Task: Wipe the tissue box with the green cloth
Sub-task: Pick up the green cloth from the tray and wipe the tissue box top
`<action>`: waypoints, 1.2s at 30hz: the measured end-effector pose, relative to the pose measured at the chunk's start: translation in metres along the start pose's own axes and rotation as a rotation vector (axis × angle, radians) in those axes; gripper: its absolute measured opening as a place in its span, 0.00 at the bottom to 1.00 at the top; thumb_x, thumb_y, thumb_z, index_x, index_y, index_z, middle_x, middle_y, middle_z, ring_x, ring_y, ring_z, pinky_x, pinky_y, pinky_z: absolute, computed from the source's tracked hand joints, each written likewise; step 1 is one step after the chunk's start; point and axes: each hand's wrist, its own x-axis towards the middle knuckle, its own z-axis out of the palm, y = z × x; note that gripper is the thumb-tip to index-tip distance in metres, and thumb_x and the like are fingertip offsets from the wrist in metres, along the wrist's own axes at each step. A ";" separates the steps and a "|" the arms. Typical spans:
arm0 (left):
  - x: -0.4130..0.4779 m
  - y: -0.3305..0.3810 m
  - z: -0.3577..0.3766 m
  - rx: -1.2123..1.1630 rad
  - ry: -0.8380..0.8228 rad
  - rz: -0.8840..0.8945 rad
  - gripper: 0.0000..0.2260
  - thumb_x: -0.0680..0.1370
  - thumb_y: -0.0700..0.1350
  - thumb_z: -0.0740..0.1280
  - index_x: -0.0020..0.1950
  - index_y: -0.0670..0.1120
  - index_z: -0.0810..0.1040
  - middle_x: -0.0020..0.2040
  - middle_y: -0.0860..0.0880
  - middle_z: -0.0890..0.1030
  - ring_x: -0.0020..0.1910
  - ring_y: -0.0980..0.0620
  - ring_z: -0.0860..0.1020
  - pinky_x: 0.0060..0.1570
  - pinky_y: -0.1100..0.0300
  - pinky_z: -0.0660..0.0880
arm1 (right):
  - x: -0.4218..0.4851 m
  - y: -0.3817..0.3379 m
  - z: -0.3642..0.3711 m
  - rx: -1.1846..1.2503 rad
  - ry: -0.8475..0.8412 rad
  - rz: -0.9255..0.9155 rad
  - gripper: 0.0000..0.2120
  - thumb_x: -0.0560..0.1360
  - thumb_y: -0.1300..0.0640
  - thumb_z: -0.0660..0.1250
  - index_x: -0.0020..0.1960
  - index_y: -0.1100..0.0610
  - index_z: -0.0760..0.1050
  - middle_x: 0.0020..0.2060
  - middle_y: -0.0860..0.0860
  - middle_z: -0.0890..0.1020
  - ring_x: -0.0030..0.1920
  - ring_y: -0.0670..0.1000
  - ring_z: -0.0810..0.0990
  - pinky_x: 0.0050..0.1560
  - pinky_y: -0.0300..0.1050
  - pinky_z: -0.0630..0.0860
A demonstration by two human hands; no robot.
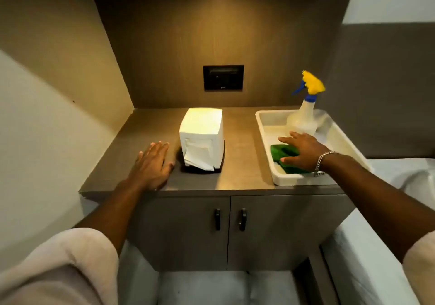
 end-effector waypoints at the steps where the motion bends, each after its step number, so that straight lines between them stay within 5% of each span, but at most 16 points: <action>1: 0.003 -0.005 0.007 0.040 -0.033 -0.021 0.29 0.81 0.57 0.53 0.78 0.48 0.49 0.80 0.45 0.50 0.79 0.45 0.47 0.75 0.41 0.46 | 0.005 0.002 0.004 0.000 -0.071 0.014 0.35 0.71 0.39 0.67 0.74 0.42 0.57 0.77 0.55 0.55 0.75 0.63 0.54 0.73 0.65 0.57; 8: 0.016 -0.028 0.035 0.235 -0.056 -0.027 0.31 0.77 0.66 0.38 0.77 0.55 0.40 0.80 0.48 0.42 0.78 0.44 0.41 0.72 0.36 0.40 | 0.018 0.015 0.022 0.080 -0.195 0.040 0.35 0.73 0.42 0.66 0.73 0.37 0.51 0.78 0.54 0.50 0.76 0.66 0.46 0.73 0.65 0.50; 12: 0.019 -0.034 0.042 0.254 -0.028 -0.026 0.33 0.74 0.68 0.35 0.76 0.57 0.39 0.80 0.49 0.42 0.78 0.44 0.41 0.72 0.36 0.40 | 0.017 0.014 0.023 0.038 -0.151 0.035 0.33 0.74 0.47 0.67 0.74 0.40 0.54 0.78 0.54 0.54 0.75 0.66 0.51 0.72 0.64 0.56; 17: 0.021 -0.039 0.045 0.253 -0.019 -0.019 0.32 0.74 0.68 0.35 0.76 0.57 0.38 0.80 0.50 0.43 0.78 0.44 0.42 0.72 0.36 0.40 | 0.012 0.008 0.025 0.021 0.052 0.008 0.28 0.73 0.51 0.70 0.70 0.44 0.65 0.73 0.57 0.67 0.67 0.65 0.70 0.66 0.60 0.69; 25: 0.028 -0.041 0.032 0.118 -0.117 -0.008 0.33 0.74 0.69 0.40 0.74 0.57 0.32 0.79 0.51 0.37 0.77 0.47 0.36 0.72 0.38 0.36 | -0.004 -0.007 -0.007 0.242 0.258 0.008 0.23 0.68 0.63 0.74 0.61 0.51 0.77 0.55 0.60 0.83 0.53 0.63 0.80 0.57 0.54 0.75; 30: 0.056 -0.023 -0.039 -0.181 -0.049 0.217 0.43 0.68 0.76 0.49 0.73 0.58 0.31 0.77 0.56 0.34 0.75 0.55 0.31 0.72 0.45 0.33 | -0.003 -0.060 -0.054 0.379 0.377 -0.176 0.25 0.69 0.62 0.73 0.63 0.47 0.75 0.51 0.50 0.83 0.37 0.42 0.82 0.42 0.36 0.79; 32: 0.071 -0.008 -0.067 -0.237 -0.088 0.331 0.49 0.64 0.79 0.54 0.74 0.60 0.32 0.77 0.57 0.33 0.74 0.59 0.30 0.73 0.47 0.33 | 0.003 -0.091 -0.069 0.455 0.367 -0.268 0.26 0.69 0.63 0.72 0.64 0.47 0.75 0.55 0.49 0.82 0.40 0.39 0.81 0.45 0.34 0.78; 36: 0.105 0.013 -0.095 -0.279 -0.321 0.421 0.56 0.63 0.71 0.68 0.75 0.57 0.33 0.77 0.55 0.32 0.72 0.59 0.27 0.73 0.47 0.31 | 0.014 -0.143 -0.077 0.492 0.317 -0.400 0.26 0.69 0.63 0.73 0.65 0.49 0.74 0.64 0.51 0.78 0.65 0.47 0.75 0.65 0.51 0.73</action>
